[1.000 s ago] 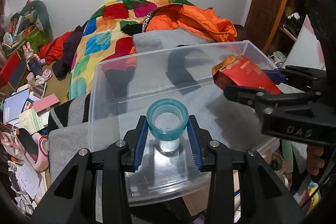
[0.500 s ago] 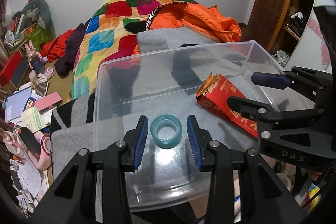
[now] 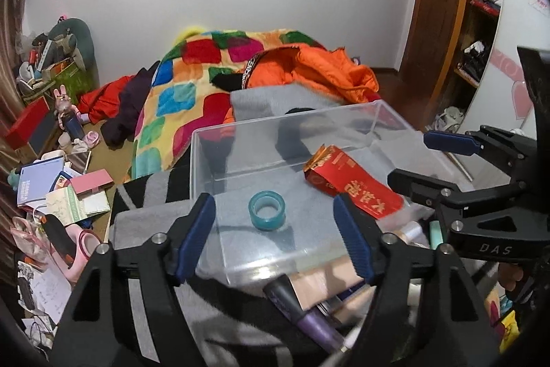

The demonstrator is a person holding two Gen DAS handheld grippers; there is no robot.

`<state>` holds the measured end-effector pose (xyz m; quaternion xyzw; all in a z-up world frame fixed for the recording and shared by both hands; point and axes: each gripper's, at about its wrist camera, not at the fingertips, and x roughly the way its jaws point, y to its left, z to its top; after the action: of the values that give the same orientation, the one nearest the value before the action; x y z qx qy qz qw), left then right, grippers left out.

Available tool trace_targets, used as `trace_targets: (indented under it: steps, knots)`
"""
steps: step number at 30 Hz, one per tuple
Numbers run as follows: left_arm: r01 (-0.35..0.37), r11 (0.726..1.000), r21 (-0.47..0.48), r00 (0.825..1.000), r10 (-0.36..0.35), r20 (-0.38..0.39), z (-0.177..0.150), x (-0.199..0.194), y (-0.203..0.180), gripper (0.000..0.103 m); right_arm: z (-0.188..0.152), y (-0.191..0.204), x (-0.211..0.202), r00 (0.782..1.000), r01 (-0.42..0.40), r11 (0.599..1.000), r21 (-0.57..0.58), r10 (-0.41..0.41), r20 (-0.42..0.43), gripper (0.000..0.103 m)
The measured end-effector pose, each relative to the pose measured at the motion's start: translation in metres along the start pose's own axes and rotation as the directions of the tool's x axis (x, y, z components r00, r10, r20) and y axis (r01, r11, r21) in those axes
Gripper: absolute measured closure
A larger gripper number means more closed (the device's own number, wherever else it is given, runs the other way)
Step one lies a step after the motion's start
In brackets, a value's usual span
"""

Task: Organize objects
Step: 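Drop the teal tape into the clear box with the left tool while the right drops the red packet, then grasp the green glass bottle with the left tool while the right grasps the white tape roll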

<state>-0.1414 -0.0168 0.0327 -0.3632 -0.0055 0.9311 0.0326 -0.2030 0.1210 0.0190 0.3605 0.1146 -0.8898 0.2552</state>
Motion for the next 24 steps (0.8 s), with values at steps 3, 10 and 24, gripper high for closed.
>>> trace_targets:
  steps: [3, 10, 24]
  knots:
    - [0.009, 1.0, -0.013, 1.0, -0.008, 0.03, -0.007, -0.018, -0.001, 0.021, -0.011, 0.001, -0.016, 1.0, -0.004, 1.0, 0.008, 0.004, 0.03, 0.029]
    - [0.015, 1.0, -0.015, 0.998, -0.014, 0.054, -0.031, -0.045, -0.009, 0.02, -0.039, -0.002, -0.04, 0.998, -0.031, 0.998, 0.062, 0.027, 0.053, 0.028]
    - [0.074, 0.997, 0.011, 0.997, -0.074, -0.026, -0.091, -0.044, -0.043, 0.02, -0.105, 0.001, -0.045, 0.997, -0.075, 0.986, 0.151, 0.078, -0.014, 0.028]
